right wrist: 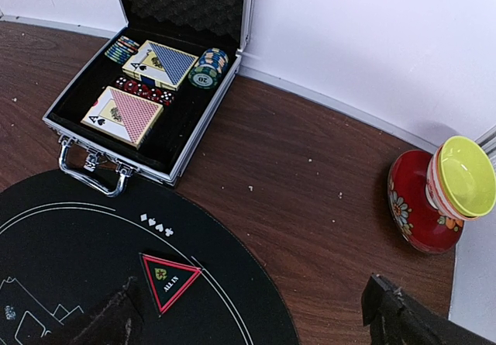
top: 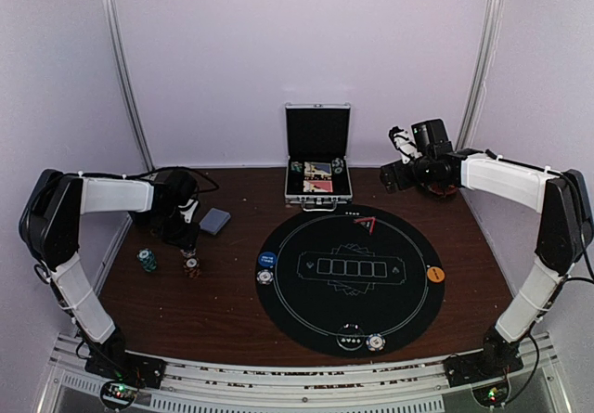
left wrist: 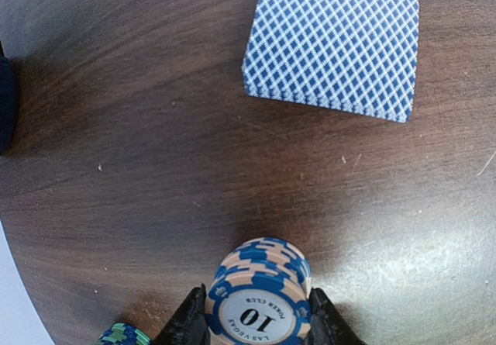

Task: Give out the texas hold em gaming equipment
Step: Pick up the pile of poker chips from the pile of poker chips.

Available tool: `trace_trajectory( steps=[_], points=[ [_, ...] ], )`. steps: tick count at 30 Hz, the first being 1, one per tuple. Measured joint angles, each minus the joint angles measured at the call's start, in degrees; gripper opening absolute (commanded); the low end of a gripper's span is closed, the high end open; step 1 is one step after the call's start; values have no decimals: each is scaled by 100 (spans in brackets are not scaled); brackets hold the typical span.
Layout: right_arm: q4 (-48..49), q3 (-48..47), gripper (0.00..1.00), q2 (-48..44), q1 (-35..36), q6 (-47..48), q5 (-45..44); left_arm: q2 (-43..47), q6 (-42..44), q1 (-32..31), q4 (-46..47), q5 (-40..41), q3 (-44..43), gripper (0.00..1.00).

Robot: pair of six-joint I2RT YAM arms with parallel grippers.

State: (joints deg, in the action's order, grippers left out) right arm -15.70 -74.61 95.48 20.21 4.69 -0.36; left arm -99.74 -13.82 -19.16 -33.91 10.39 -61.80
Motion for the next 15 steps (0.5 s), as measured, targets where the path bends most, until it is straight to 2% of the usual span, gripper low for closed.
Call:
trace_trajectory(
  steps=[15],
  points=[
    [-15,0,100,0,0,2,13,391,-2,0,2,-11,0,28]
  ],
)
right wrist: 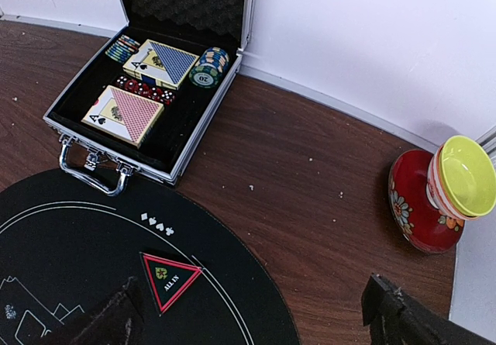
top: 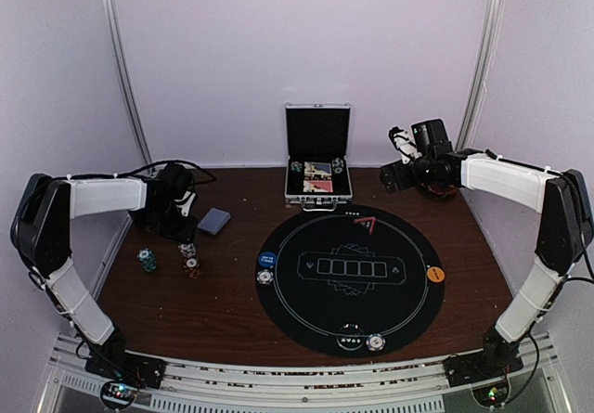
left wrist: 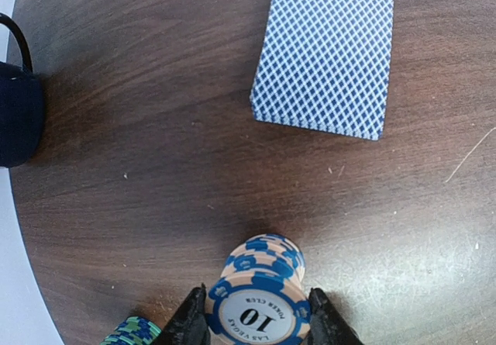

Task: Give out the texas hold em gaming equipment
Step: Pick up the pile of poker chips from the pile of poker chips, then place the poker chips pile on the poker table mat.

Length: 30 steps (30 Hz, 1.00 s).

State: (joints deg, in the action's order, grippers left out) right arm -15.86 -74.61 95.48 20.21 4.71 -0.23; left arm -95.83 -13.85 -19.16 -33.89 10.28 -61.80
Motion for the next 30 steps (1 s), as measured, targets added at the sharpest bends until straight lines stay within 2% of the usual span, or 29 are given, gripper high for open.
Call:
trace_trajectory(
  steps=[8,15,18,23,30],
  points=[
    [0,0,100,0,0,-2,-4,168,-4,-188,-94,-103,-175,28],
    [4,0,100,-2,-11,-15,-155,52,-221,-1502,-223,-11,-1207,28],
    [22,0,100,-26,-76,-31,-221,-407,-361,-2179,-234,26,-1825,28],
    [74,35,100,-223,-313,-118,-280,-1685,-540,-3154,-299,33,-2944,28],
    [203,85,100,-518,-557,-236,-278,-3276,-614,-4070,-455,-87,-4546,28]
  ],
)
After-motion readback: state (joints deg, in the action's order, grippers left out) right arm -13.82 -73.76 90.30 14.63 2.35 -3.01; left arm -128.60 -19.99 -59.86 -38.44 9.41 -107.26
